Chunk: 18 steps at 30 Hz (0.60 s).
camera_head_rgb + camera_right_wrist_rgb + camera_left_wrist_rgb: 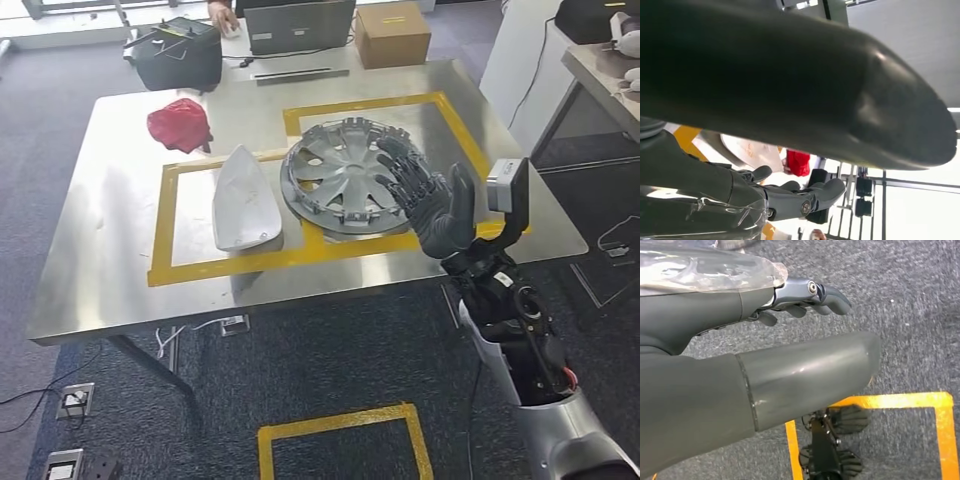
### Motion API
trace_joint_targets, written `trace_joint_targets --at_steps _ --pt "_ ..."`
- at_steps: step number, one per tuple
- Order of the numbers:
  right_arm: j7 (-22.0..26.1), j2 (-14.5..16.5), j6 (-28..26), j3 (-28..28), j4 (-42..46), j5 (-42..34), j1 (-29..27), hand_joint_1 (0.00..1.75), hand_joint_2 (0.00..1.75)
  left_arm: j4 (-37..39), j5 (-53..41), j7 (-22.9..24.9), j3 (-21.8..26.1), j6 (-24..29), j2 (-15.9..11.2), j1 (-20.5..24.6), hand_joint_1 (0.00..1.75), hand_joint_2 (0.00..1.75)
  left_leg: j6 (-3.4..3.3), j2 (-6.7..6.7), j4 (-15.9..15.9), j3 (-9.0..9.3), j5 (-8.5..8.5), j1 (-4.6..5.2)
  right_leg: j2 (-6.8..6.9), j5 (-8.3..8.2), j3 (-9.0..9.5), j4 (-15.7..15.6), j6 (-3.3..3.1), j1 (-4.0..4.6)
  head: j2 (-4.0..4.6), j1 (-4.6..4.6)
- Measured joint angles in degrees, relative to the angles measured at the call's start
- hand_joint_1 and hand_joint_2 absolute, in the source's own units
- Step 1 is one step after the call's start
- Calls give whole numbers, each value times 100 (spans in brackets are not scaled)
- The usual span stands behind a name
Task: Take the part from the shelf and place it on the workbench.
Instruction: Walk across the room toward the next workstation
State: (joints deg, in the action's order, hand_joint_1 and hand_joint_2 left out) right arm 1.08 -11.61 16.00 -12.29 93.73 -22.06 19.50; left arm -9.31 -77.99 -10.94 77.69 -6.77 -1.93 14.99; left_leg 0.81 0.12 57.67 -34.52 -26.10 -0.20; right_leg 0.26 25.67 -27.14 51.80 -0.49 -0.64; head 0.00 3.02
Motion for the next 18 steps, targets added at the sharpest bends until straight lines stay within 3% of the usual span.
trace_joint_targets --at_steps 2,3,4,5,6,8,9,10,13,15,18 --pt "31 0 20 -2 5 52 -5 0 0 0 -1 -1 0 3 -2 -2 0 0 48 -1 826 -339 -482 -23 7 -69 -105 4 -36 4 0 -92" --pt "51 0 47 -4 8 75 -10 0 0 0 -1 -1 0 4 -2 -5 0 0 66 -1 1189 -473 -630 -31 8 -100 -157 8 -38 5 0 -123" --pt "76 0 85 -4 10 86 -13 0 0 0 -4 -1 0 4 0 -7 0 0 77 -1 1363 -514 -661 -39 8 -129 -205 16 -35 6 0 -143" --pt "99 0 126 -3 12 86 -14 0 0 0 -8 -1 0 4 1 -7 0 0 82 -1 1292 -430 -575 -46 6 -152 -246 27 -28 5 0 -156" --pt "115 0 163 -1 17 79 -14 0 0 0 -12 0 0 4 0 -4 0 0 79 0 973 -223 -399 -55 3 -168 -278 44 -20 4 0 -165" --pt "130 0 222 4 35 57 -7 0 0 0 -17 2 -1 4 -6 14 0 0 52 -2 67 309 -83 -57 -2 -185 -338 93 11 12 0 -185" --pt "125 0 241 5 43 49 -1 0 0 0 -17 4 -1 4 -8 21 0 0 24 -6 -238 478 -1 -49 -4 -198 -361 113 36 19 0 -183" --pt "120 0 257 5 47 42 7 0 0 0 -17 7 -1 4 -8 25 0 0 -2 -10 -394 553 17 -36 -7 -212 -382 128 66 25 0 -180" --pt "108 -5 285 4 46 14 24 0 0 0 -17 10 -1 0 -7 27 0 0 -100 -16 -432 517 54 -38 -15 -220 -429 171 162 25 0 -165" --pt "120 -11 295 5 42 -4 46 0 0 0 -17 11 -1 -8 -8 38 0 0 -190 -7 -458 474 112 -60 -19 65 -581 540 209 18 0 -121" --pt "163 -13 310 0 19 -10 67 0 0 0 -10 24 0 -22 -13 42 0 0 -261 1 -455 371 187 -45 -19 726 -1025 1761 260 6 0 -28"
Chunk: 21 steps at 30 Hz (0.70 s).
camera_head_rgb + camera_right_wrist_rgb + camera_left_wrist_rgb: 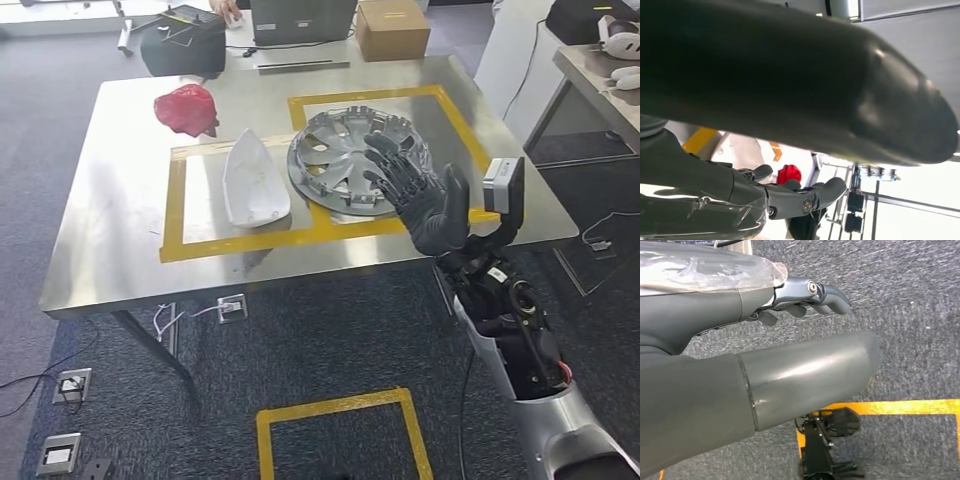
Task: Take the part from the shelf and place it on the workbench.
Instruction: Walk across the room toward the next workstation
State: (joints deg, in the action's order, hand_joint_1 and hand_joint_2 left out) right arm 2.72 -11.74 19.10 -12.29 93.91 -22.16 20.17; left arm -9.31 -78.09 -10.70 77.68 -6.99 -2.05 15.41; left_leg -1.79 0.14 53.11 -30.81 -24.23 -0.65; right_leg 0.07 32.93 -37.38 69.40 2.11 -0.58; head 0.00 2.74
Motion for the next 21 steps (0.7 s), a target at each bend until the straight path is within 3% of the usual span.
trace_joint_targets --at_steps 1,2,3,5,6,7,10,12,15,16,17,18,21 --pt "12 0 7 -3 -13 0 0 0 0 0 5 3 0 -7 0 -2 0 0 -5 0 4 -31 23 7 0 73 -53 223 6 0 0 19" --pt "25 0 11 -5 -26 1 2 0 0 0 15 4 0 -13 0 -3 0 0 -2 -2 8 -54 43 12 0 23 15 198 2 0 0 38" --pt "38 0 15 -8 -36 1 11 0 0 0 25 4 0 -16 -1 -5 0 0 5 -6 14 -69 60 15 0 -135 207 -85 -12 1 0 61" --pt "69 0 23 -14 -46 3 51 0 0 0 43 3 0 -18 -2 -3 0 0 32 -14 28 -86 84 27 -3 -506 738 -1000 -57 9 0 105" --pt "80 0 28 -19 -49 5 78 0 0 0 48 3 0 -18 -3 0 0 0 56 -17 41 -107 101 36 -6 -612 916 -1356 -78 21 0 118" --pt "89 0 33 -22 -53 11 101 0 0 0 52 2 0 -18 -7 2 0 0 87 -16 52 -136 121 44 -8 -649 994 -1552 -95 34 0 126" --pt "96 0 40 -31 -73 48 130 0 0 0 55 2 0 -21 -18 0 0 0 190 -12 82 -221 166 55 -2 -684 940 -1631 -168 31 0 107" --pt "100 0 42 -39 -85 68 150 0 0 0 56 2 0 -22 -28 2 0 0 249 -13 356 -358 -67 49 16 -755 887 -1654 -253 0 0 49" --pt "107 0 44 -55 -120 80 173 0 0 0 58 2 0 -22 -39 4 0 0 326 -15 1478 -817 -746 20 36 -853 748 -1651 -313 -1 0 -70" --pt "108 0 46 -61 -145 81 178 0 0 0 58 2 -1 -22 -40 4 0 0 344 -15 1730 -894 -851 12 39 -883 696 -1642 -312 0 0 -94" --pt "109 0 48 -68 -174 81 184 0 0 0 58 2 0 -22 -41 4 0 0 352 -14 1769 -864 -844 4 39 -910 646 -1629 -308 1 0 -113" --pt "116 0 50 -73 -202 81 190 0 0 0 60 2 1 -22 -44 6 0 0 351 -14 1564 -710 -730 -2 38 -932 601 -1611 -299 0 0 -129" --pt "178 0 82 -84 -236 89 205 0 0 0 76 8 1 -20 -66 29 0 0 285 -17 398 -7 -299 2 34 -981 507 -1550 -245 18 0 -163"
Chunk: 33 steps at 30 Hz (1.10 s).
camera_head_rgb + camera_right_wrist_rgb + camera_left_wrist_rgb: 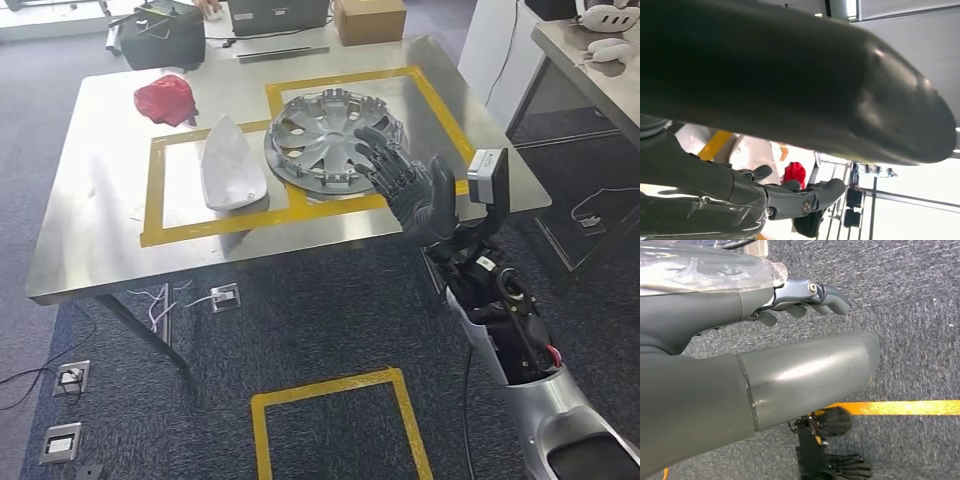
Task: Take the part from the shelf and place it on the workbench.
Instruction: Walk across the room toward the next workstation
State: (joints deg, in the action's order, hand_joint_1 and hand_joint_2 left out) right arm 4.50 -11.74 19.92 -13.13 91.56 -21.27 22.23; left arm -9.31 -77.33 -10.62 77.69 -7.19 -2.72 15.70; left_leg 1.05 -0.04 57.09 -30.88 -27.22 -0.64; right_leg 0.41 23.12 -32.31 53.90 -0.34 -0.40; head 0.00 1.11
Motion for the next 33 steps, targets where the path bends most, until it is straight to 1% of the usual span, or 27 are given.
trace_joint_targets --at_steps 1,2,4,5,6,7,9,10,11,12,13,15,16,17,19,20,21,22,24,25,26,27,28,30,31,32,33 --pt "19 0 13 -3 -5 3 12 0 0 0 8 4 0 1 -7 5 0 0 -31 -3 -207 106 58 9 0 -18 -20 15 28 10 0 4" --pt "28 0 21 -5 -15 4 26 0 0 0 13 7 0 2 -11 3 0 0 -60 -5 -274 125 72 19 0 -40 -37 23 59 19 0 15" --pt "32 2 28 -19 -42 7 45 0 0 0 21 11 1 1 -17 -11 0 0 -130 -3 -270 90 127 18 -2 -66 -61 33 124 14 0 37" --pt "31 3 28 -25 -57 8 53 0 0 0 23 11 1 1 -18 -15 0 0 -174 2 -280 74 161 10 -7 -10 -87 85 155 7 0 45" --pt "32 4 28 -30 -71 8 62 0 0 0 25 11 1 1 -19 -13 0 0 -220 7 -296 52 198 2 -12 120 -144 227 182 1 0 60" --pt "33 4 28 -32 -85 9 69 0 0 0 27 11 1 1 -20 -12 0 0 -262 13 -310 22 237 -6 -16 339 -249 517 208 -9 0 87" --pt "37 4 26 -37 -114 9 77 0 0 0 28 11 1 2 -23 -17 0 0 -296 15 -305 -61 299 4 -20 833 -524 1344 249 -18 0 148" --pt "38 4 26 -39 -130 10 75 0 0 0 28 11 1 2 -23 -21 0 0 -298 15 -300 -106 331 9 -20 989 -615 1682 264 -20 0 170" --pt "42 4 26 -42 -148 12 74 0 0 0 29 11 1 2 -22 -25 0 0 -293 13 -294 -147 360 12 -20 1022 -598 1792 267 -20 0 188" --pt "48 5 26 -44 -164 21 77 0 0 0 30 11 1 2 -22 -28 0 0 -285 10 -288 -181 386 14 -20 944 -461 1658 262 -19 0 208" --pt "57 5 27 -44 -176 37 85 0 0 0 32 11 1 2 -21 -29 0 0 -272 7 -281 -205 407 15 -20 783 -217 1298 247 -19 0 232" --pt "78 8 29 -46 -190 71 129 0 0 0 36 11 1 2 -22 -28 0 0 -233 2 -262 -243 447 26 -23 508 311 405 201 -6 0 281" --pt "87 10 31 -47 -195 81 154 0 0 0 38 10 1 2 -23 -26 0 0 -202 2 -255 -264 472 35 -25 438 457 125 176 6 0 291" --pt "95 13 33 -49 -201 84 174 0 0 0 38 10 1 2 -25 -26 0 0 -169 2 -250 -285 499 40 -28 418 509 -5 151 21 0 290" --pt "107 18 37 -53 -223 86 187 0 0 -1 44 9 1 2 -31 -30 0 0 -99 2 -258 -317 554 42 -29 362 471 -11 93 30 0 267" --pt "111 23 40 -56 -236 91 198 0 0 -1 48 9 1 2 -34 -33 0 0 -66 -1 -225 -348 521 36 -22 318 443 -23 55 19 0 259" --pt "117 32 43 -60 -249 97 216 0 0 -1 53 9 1 1 -40 -35 0 0 -37 -4 -101 -418 405 32 -13 268 403 -38 14 4 0 236" --pt "123 44 48 -64 -261 103 237 0 0 -1 58 9 1 1 -50 -35 0 0 -10 -6 149 -537 206 28 -3 212 351 -55 -21 -12 0 200" --pt "134 67 63 -69 -289 108 262 0 0 -1 67 9 1 2 -61 -37 0 0 32 -6 965 -870 -313 16 8 119 218 -56 -57 -14 0 115" --pt "138 74 71 -71 -306 108 262 0 0 -1 71 9 1 2 -64 -42 0 0 48 -6 1342 -1001 -495 13 11 76 153 -54 -58 -13 0 83" --pt "143 78 80 -73 -325 109 261 0 0 -1 76 9 1 1 -63 -49 0 0 57 -6 1549 -1040 -575 11 11 32 91 -51 -55 -13 0 63" --pt "152 81 89 -75 -344 109 261 0 0 -1 81 9 1 1 -64 -55 0 0 57 -5 1503 -947 -541 8 11 -7 38 -48 -48 -13 0 48" --pt "167 84 93 -76 -362 110 262 0 0 -1 88 9 1 0 -68 -58 0 0 51 -4 1216 -729 -418 5 10 -43 -6 -45 -38 -14 0 35" --pt "210 96 103 -79 -393 114 274 0 0 -2 103 9 1 1 -83 -47 0 0 13 -7 276 -117 -115 9 5 -100 -64 -25 2 -3 0 11" --pt "228 102 105 -80 -407 116 289 0 0 -2 109 8 1 1 -89 -40 0 0 -21 -11 -73 88 -14 17 3 -124 -82 -14 29 7 0 14" --pt "241 106 109 -80 -419 121 306 0 0 -2 113 8 1 1 -93 -37 0 0 -57 -16 -264 192 38 27 3 -147 -95 -5 61 13 0 25" --pt "248 109 112 -80 -431 127 321 0 0 -2 114 8 2 1 -97 -40 0 0 -95 -20 -300 195 56 43 3 -173 -106 -4 95 15 0 38"
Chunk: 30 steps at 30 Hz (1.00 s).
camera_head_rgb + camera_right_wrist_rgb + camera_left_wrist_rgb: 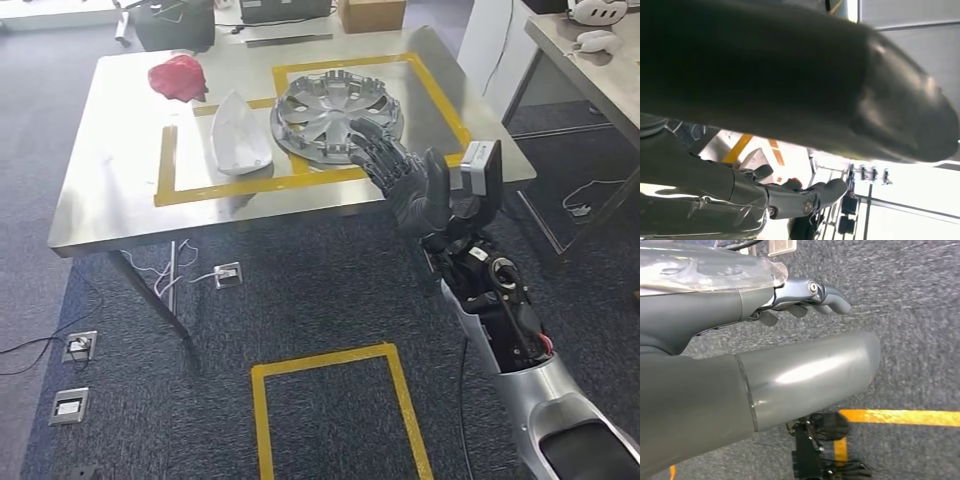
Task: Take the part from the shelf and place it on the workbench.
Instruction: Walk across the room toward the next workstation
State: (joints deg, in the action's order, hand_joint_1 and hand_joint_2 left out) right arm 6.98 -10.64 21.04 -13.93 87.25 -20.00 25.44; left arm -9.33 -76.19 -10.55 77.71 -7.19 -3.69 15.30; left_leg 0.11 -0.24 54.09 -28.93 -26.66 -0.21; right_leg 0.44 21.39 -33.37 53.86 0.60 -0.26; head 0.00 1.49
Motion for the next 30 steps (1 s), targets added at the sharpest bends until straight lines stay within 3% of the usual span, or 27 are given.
trace_joint_targets --at_steps 2,3,5,7,8,9,10,13,14,15,17,18,20,22,23,24,25,26,28,30 --pt "4 5 3 -2 -26 25 15 0 0 1 2 1 2 -2 -4 -12 0 0 -88 5 3 -43 68 -2 -4 -18 -22 7 73 -16 0 10" --pt "4 8 3 -3 -38 40 19 0 0 1 2 1 3 -2 -6 -12 0 0 -139 11 -6 -70 109 -7 -10 71 -64 90 102 -22 0 8" --pt "6 13 2 -3 -64 56 26 0 0 2 2 1 7 -3 -9 -5 0 0 -217 23 -21 -151 195 -20 -21 512 -267 628 143 -32 0 41" --pt "5 13 -2 -3 -96 55 26 0 0 2 2 1 14 -3 -14 -14 0 0 -241 22 -16 -255 271 -11 -23 1011 -532 1480 169 -32 0 103" --pt "4 13 -5 -4 -113 55 22 0 0 1 4 1 19 -3 -14 -21 0 0 -240 21 -12 -305 307 -6 -23 1127 -583 1761 175 -32 0 124" --pt "4 14 -9 -7 -130 55 20 0 0 1 6 2 25 -3 -14 -28 0 0 -236 19 -7 -352 340 0 -23 1123 -521 1815 169 -31 0 145" --pt "4 15 -13 -8 -145 55 19 0 0 1 9 3 30 -3 -14 -33 0 0 -229 16 -3 -388 368 7 -23 1019 -340 1624 153 -30 0 168" --pt "10 22 -9 -11 -169 55 41 0 0 2 29 10 44 -3 -7 -36 0 0 -183 8 7 -446 441 24 -26 627 520 310 34 11 0 226" --pt "13 26 -4 -13 -173 55 51 0 0 2 40 11 49 -3 -5 -35 0 0 -153 9 5 -455 471 24 -28 571 677 32 1 35 0 228" --pt "18 28 1 -14 -177 55 64 0 0 2 49 11 56 -3 -5 -37 0 0 -117 10 1 -466 501 17 -29 564 723 -76 -17 54 0 231" --pt "25 37 10 -18 -191 55 85 0 0 2 63 12 71 -4 -13 -44 0 0 -39 10 -5 -484 544 7 -21 483 700 -126 -55 53 0 245" --pt "28 49 14 -21 -199 55 100 0 0 2 68 12 77 -4 -16 -49 0 0 -4 7 47 -521 485 4 -12 435 675 -157 -84 35 0 248" --pt "36 81 20 -25 -216 55 119 0 0 2 81 12 84 -5 -32 -55 0 0 55 2 455 -705 115 -6 10 317 582 -209 -148 -6 0 186" --pt "42 107 21 -27 -234 55 120 0 0 1 92 12 86 -5 -51 -64 0 0 110 1 1238 -1003 -380 -28 18 223 443 -205 -174 -5 0 97" --pt "42 118 20 -28 -248 55 114 0 0 0 95 12 87 -5 -58 -75 0 0 137 2 1578 -1109 -511 -43 19 174 371 -201 -169 -7 0 62" --pt "42 124 20 -29 -258 55 108 0 0 0 96 12 87 -5 -61 -88 0 0 160 2 1732 -1123 -511 -59 18 129 304 -194 -160 -11 0 43" --pt "43 132 20 -29 -269 55 101 0 0 0 96 12 87 -5 -65 -98 0 0 179 3 1638 -1009 -396 -77 17 89 241 -184 -144 -18 0 27" --pt "43 141 19 -31 -277 55 95 0 0 0 96 12 88 -5 -70 -104 0 0 194 5 1349 -798 -228 -95 15 56 187 -167 -124 -27 0 12" --pt "46 159 18 -31 -283 55 95 0 0 1 96 12 89 -5 -87 -97 0 0 195 -4 470 -240 -6 -111 12 14 99 -104 -70 -33 0 -16" --pt "50 166 16 -32 -286 55 100 0 0 1 99 11 89 -5 -101 -98 0 0 135 -23 27 11 21 -94 8 -23 49 -52 -4 -22 0 -17"
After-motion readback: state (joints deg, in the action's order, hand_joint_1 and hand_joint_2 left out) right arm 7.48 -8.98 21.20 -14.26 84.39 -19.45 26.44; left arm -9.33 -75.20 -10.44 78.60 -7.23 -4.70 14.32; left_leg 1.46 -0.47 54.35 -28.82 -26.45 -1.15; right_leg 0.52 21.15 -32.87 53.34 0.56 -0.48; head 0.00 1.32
